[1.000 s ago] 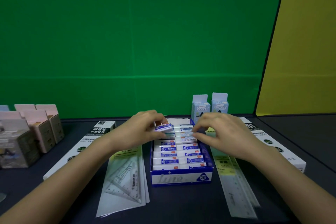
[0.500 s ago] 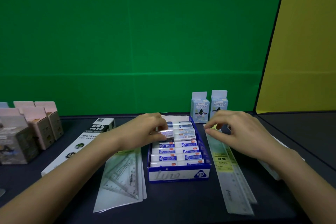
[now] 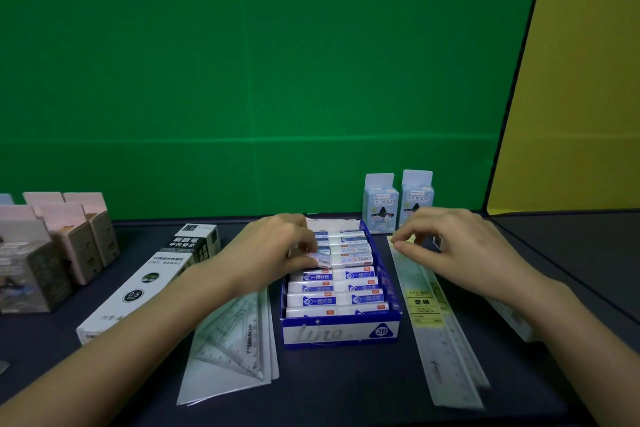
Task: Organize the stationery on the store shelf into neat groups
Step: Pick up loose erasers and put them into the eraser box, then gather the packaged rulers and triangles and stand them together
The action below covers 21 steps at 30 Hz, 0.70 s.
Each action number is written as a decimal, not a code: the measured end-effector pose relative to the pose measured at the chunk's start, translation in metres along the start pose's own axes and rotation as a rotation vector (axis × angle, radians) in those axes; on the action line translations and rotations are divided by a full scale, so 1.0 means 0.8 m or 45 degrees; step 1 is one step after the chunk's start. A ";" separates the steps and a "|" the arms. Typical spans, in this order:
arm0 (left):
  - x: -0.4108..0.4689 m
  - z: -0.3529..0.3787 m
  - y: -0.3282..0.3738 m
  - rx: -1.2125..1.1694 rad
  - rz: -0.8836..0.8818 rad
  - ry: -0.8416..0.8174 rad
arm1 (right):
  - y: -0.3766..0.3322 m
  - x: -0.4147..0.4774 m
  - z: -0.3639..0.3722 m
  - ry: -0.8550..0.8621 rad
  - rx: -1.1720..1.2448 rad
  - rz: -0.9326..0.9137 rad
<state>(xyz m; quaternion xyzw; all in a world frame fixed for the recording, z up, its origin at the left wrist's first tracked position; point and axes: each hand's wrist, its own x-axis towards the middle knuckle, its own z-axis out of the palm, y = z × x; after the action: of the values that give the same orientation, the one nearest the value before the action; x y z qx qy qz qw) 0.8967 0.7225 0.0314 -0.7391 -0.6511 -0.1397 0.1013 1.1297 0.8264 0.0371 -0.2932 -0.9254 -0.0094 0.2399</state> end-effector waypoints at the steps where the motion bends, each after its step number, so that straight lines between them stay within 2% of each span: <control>1: 0.000 0.000 0.001 0.007 -0.003 -0.001 | 0.000 -0.001 0.000 0.001 0.004 0.013; 11: -0.001 0.003 0.003 0.146 0.047 0.033 | -0.004 -0.005 -0.010 -0.038 0.059 0.227; 21: -0.014 -0.006 0.019 0.007 0.068 0.137 | -0.028 -0.041 0.020 -0.321 -0.122 0.527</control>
<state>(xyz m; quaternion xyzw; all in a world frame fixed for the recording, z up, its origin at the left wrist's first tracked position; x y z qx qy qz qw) 0.9103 0.7086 0.0329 -0.7474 -0.6251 -0.1747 0.1417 1.1337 0.7925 0.0113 -0.4864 -0.8668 0.0328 0.1050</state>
